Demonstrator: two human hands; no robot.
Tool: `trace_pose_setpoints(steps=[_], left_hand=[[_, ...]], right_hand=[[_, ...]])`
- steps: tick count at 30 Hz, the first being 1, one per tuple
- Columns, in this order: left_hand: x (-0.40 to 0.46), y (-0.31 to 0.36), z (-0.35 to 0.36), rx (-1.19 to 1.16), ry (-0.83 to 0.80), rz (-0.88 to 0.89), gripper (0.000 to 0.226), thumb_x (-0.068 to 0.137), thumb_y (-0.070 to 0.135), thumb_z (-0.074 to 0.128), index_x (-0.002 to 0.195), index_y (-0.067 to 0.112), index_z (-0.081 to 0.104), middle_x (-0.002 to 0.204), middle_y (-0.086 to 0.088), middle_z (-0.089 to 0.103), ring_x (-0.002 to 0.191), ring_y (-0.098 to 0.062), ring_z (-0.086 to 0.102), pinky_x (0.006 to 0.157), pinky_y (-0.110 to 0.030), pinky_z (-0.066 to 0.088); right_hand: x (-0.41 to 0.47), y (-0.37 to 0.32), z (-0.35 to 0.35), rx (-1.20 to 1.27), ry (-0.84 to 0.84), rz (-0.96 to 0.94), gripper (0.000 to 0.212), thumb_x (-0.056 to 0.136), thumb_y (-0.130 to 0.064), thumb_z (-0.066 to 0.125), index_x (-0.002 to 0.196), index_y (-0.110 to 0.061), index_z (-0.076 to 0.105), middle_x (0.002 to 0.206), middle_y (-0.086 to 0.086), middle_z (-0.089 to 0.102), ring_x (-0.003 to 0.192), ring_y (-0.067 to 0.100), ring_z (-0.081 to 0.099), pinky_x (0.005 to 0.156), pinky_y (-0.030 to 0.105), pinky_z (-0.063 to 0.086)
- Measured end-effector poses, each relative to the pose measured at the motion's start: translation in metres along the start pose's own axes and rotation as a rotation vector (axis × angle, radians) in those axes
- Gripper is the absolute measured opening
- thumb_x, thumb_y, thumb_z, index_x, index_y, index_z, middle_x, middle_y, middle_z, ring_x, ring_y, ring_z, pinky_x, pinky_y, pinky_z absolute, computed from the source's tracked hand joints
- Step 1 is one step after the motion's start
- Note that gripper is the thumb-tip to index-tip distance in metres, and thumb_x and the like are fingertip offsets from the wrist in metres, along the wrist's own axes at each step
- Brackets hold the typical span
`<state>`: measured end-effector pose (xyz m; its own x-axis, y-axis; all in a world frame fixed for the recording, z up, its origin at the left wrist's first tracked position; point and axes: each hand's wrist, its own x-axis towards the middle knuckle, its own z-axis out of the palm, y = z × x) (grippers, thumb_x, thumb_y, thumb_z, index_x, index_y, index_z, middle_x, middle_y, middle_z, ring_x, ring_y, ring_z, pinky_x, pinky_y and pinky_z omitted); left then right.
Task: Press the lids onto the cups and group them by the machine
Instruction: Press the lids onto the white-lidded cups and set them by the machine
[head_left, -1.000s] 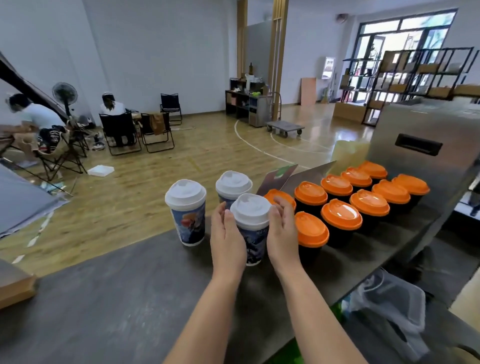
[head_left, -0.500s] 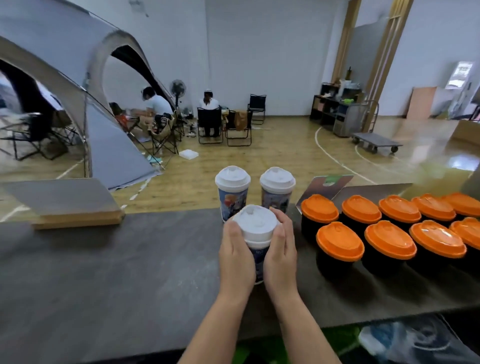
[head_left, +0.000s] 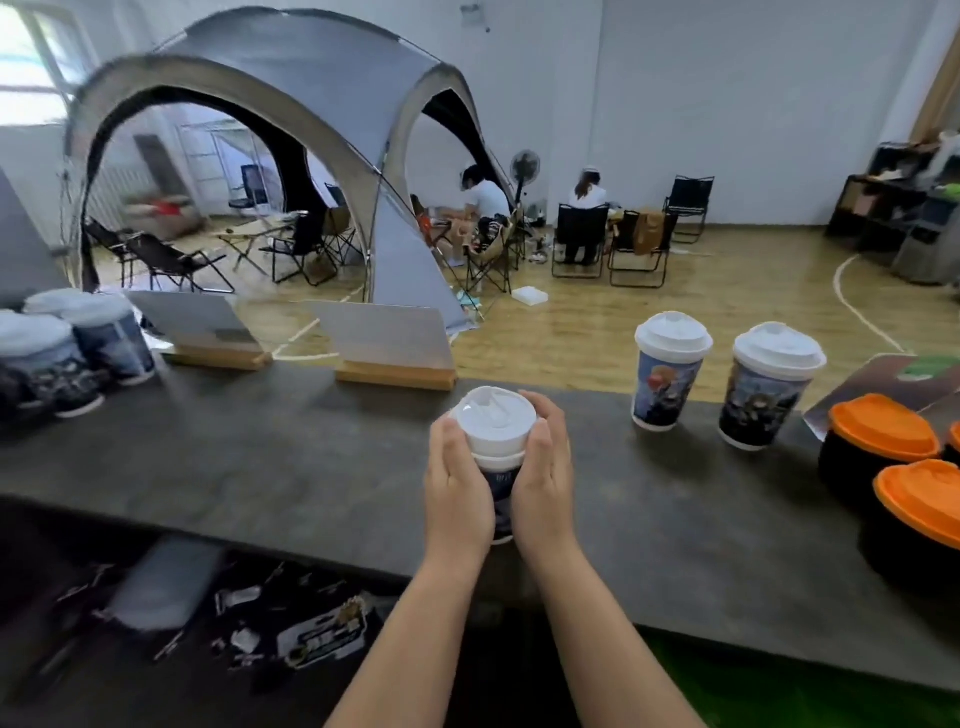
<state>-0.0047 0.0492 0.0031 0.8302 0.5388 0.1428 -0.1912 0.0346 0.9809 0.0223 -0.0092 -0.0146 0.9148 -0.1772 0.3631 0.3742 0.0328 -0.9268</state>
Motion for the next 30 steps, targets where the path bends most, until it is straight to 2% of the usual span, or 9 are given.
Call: trace_pose_setpoints(steps=[3,5,8,11,16,21,24,25,30], left_hand=[[0.019,-0.001,-0.03,-0.036,0.013,0.014,0.039,0.106,0.041,0.028,0.117,0.024,0.06,0.111,0.005,0.067,0.107,-0.007,0.062,0.088,-0.023,0.047],[0.032,-0.001,-0.048,-0.068,0.015,0.009,0.038,0.107,0.037,0.026,0.12,0.021,0.058,0.111,0.006,0.066,0.102,-0.001,0.061,0.082,-0.014,0.046],[0.056,-0.002,-0.073,-0.087,-0.018,0.018,0.035,0.108,0.035,0.025,0.117,0.024,0.057,0.108,0.009,0.064,0.098,0.006,0.06,0.077,-0.008,0.044],[0.089,-0.003,-0.097,-0.097,-0.102,0.005,0.035,0.108,0.035,0.024,0.117,0.028,0.057,0.111,0.007,0.065,0.102,-0.002,0.061,0.078,-0.012,0.045],[0.142,-0.009,-0.118,-0.051,-0.305,0.078,0.036,0.108,0.031,0.026,0.14,0.032,0.041,0.123,0.017,0.053,0.111,0.007,0.053,0.082,-0.004,0.043],[0.166,-0.017,-0.12,-0.108,-0.409,0.125,0.035,0.095,0.039,0.03,0.113,0.032,0.059,0.112,0.009,0.066,0.103,0.0,0.062,0.083,-0.016,0.048],[0.164,-0.024,-0.123,-0.206,-0.37,0.116,0.033,0.096,0.033,0.031,0.109,0.027,0.061,0.105,0.007,0.068,0.099,-0.008,0.065,0.079,-0.022,0.052],[0.162,-0.025,-0.125,-0.23,-0.361,0.129,0.032,0.095,0.03,0.032,0.109,0.025,0.061,0.104,0.008,0.068,0.098,-0.01,0.065,0.078,-0.022,0.052],[0.165,-0.031,-0.119,-0.248,-0.298,0.143,0.028,0.093,0.028,0.034,0.105,0.023,0.059,0.098,0.007,0.068,0.092,-0.013,0.066,0.073,-0.029,0.052]], right_hand=[[-0.007,0.001,0.036,0.001,-0.028,0.014,0.041,0.09,-0.052,0.026,0.117,-0.041,0.054,0.12,-0.006,0.06,0.119,0.019,0.054,0.099,0.05,0.045],[-0.01,0.002,0.062,-0.003,-0.016,0.025,0.039,0.089,-0.053,0.026,0.114,-0.044,0.054,0.118,-0.008,0.06,0.118,0.019,0.054,0.099,0.049,0.045],[-0.012,0.005,0.099,-0.002,0.024,0.02,0.042,0.089,-0.053,0.026,0.117,-0.041,0.054,0.12,-0.006,0.06,0.119,0.02,0.054,0.099,0.05,0.045],[-0.008,0.011,0.134,-0.03,0.096,0.012,0.043,0.089,-0.053,0.026,0.118,-0.039,0.054,0.119,-0.005,0.06,0.118,0.02,0.054,0.099,0.05,0.046],[0.004,0.024,0.169,-0.061,0.244,-0.004,0.04,0.09,-0.052,0.028,0.114,-0.039,0.056,0.118,-0.002,0.061,0.114,0.019,0.057,0.097,0.052,0.046],[0.007,0.025,0.183,-0.136,0.322,-0.079,0.042,0.091,-0.049,0.028,0.114,-0.027,0.055,0.111,0.0,0.062,0.105,0.016,0.06,0.089,0.046,0.051],[0.003,0.024,0.187,-0.092,0.274,-0.107,0.037,0.089,-0.047,0.029,0.112,-0.028,0.052,0.102,-0.01,0.065,0.097,0.007,0.063,0.077,0.026,0.053],[0.002,0.024,0.188,-0.066,0.269,-0.123,0.036,0.088,-0.046,0.03,0.111,-0.027,0.051,0.1,-0.011,0.066,0.095,0.008,0.064,0.074,0.025,0.053],[0.01,0.032,0.19,-0.064,0.291,-0.122,0.032,0.089,-0.041,0.033,0.107,-0.025,0.053,0.098,-0.003,0.067,0.091,0.022,0.066,0.072,0.051,0.055]])
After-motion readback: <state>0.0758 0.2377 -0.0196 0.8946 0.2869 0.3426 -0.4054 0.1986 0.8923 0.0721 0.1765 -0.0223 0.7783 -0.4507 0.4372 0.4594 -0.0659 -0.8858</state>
